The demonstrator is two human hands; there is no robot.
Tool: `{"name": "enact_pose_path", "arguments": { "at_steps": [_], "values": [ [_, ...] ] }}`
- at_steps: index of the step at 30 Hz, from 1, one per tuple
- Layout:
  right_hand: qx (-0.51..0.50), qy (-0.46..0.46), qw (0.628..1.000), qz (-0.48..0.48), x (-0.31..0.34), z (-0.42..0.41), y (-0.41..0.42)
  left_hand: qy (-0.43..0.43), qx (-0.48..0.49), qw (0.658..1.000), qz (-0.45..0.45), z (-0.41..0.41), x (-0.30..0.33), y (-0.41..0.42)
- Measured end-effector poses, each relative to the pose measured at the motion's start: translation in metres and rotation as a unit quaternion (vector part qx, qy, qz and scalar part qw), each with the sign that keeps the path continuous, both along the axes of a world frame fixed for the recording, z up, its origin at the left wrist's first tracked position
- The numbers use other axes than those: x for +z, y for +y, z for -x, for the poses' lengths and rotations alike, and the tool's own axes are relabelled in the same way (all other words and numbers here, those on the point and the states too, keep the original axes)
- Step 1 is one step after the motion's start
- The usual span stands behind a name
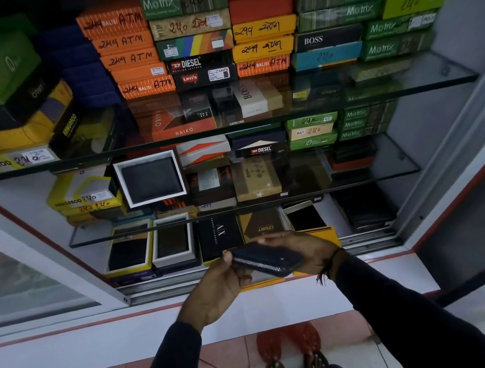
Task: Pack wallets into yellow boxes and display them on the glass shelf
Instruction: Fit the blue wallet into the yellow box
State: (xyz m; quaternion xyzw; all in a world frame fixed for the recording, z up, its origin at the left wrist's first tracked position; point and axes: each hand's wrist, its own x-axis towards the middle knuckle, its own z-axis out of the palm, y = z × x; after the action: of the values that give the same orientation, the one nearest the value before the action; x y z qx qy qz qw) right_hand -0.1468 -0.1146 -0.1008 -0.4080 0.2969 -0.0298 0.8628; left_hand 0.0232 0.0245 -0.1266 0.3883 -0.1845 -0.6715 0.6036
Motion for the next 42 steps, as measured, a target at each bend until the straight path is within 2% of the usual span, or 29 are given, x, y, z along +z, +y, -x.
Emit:
{"name": "enact_pose_path", "arguments": {
  "at_steps": [3,5,8,10,14,16,20,23,27,29,31,39,42],
  "values": [
    [-0.005,-0.02,1.0,-0.008,-0.011,0.002,-0.003,0.06,0.022,0.998,-0.001,0.0,-0.007,0.003],
    [-0.051,-0.059,0.996,-0.047,-0.022,0.002,-0.001,0.096,0.034,0.995,0.004,0.001,-0.01,0.003],
    [-0.107,-0.076,0.991,-0.041,-0.03,0.001,0.001,0.125,0.059,0.99,0.001,0.001,-0.012,0.001],
    [-0.111,-0.068,0.992,0.001,-0.026,0.001,0.0,0.134,0.087,0.987,-0.015,-0.001,-0.014,0.001],
    [-0.093,0.016,0.986,0.135,-0.014,0.003,-0.008,0.136,0.148,0.979,-0.037,-0.005,-0.02,0.003],
    [-0.108,0.029,0.981,0.159,-0.006,0.011,-0.013,0.139,0.186,0.972,-0.042,-0.011,-0.023,0.006],
    [-0.126,0.049,0.969,0.209,0.011,0.026,-0.012,0.07,0.22,0.97,-0.076,-0.015,-0.029,0.006],
    [-0.166,0.074,0.927,0.329,0.02,0.012,0.009,0.054,0.235,0.969,-0.058,0.0,-0.032,-0.003],
    [-0.123,0.119,0.822,0.543,0.013,-0.025,0.059,-0.092,0.195,0.974,-0.075,0.022,-0.038,-0.01],
    [-0.115,0.172,0.767,0.608,0.008,-0.039,0.078,-0.09,0.188,0.976,-0.069,0.024,-0.043,-0.009],
    [-0.116,0.188,0.749,0.624,0.005,-0.044,0.084,-0.083,0.186,0.978,-0.051,0.021,-0.046,-0.007],
    [-0.077,0.185,0.77,0.606,0.018,-0.004,0.021,-0.02,0.166,0.986,-0.02,-0.01,-0.049,0.005],
    [-0.132,0.163,0.813,0.543,0.025,0.024,-0.013,0.021,0.146,0.989,-0.008,-0.021,-0.05,0.006]
  ]
}}
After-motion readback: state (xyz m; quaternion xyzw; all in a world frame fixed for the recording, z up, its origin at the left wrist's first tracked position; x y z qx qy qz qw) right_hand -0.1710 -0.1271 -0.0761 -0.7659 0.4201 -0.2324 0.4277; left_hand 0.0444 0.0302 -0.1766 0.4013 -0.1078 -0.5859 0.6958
